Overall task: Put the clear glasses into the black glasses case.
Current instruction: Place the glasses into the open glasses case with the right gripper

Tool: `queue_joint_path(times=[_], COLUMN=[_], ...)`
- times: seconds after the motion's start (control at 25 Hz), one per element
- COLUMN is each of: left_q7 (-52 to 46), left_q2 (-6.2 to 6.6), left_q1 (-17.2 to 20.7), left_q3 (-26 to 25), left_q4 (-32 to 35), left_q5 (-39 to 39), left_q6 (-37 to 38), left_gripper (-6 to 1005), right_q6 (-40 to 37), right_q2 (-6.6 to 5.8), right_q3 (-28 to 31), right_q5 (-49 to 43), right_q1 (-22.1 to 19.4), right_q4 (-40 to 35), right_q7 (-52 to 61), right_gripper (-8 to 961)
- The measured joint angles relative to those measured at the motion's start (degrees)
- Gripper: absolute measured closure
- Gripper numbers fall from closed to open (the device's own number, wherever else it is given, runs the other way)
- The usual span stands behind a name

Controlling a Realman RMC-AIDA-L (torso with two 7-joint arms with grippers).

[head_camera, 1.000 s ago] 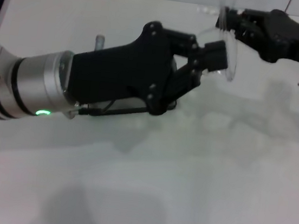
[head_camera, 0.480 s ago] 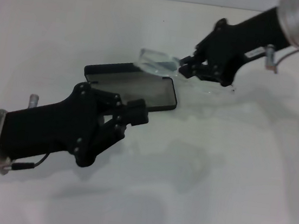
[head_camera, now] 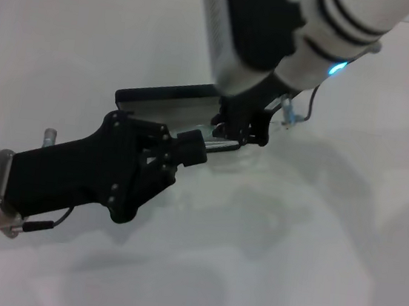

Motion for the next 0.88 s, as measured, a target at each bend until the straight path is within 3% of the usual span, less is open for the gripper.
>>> queue_joint_path(times=[0.16,0.36,0.64,0.88], left_q7=[-0.4,-0.5,-0.5,-0.8], left_q2=[0.06,0.06,0.10,0.13], left_q1=[0.1,-0.6,-1.2,-1.6], left_q3=[-0.8,-0.9,-1.0,-1.5], left_q4=[0.3,-0.1,-0.2,-0.2], left_q5=[0.0,0.2,-0.2,-0.2], left_q6=[0.3,0.2,-0.1,-0.3], left_gripper=[951,951,951,950], right_q6=[7.5,16.6,27.5,31.1], right_q2=[0.00,-0.03,0.02,-0.06], right_q3=[-8.0,-14.3,-19.0,-21.2], right_q5=[-2.0,-3.4,-5.2,-5.6], right_q1=[-0.6,-4.3,-9.7,-11.1], right_q4=[-0.5,-1.0,-1.7,-2.5], right_q7=[3.7,5.6,5.3,5.2], right_gripper=[885,886,886,885])
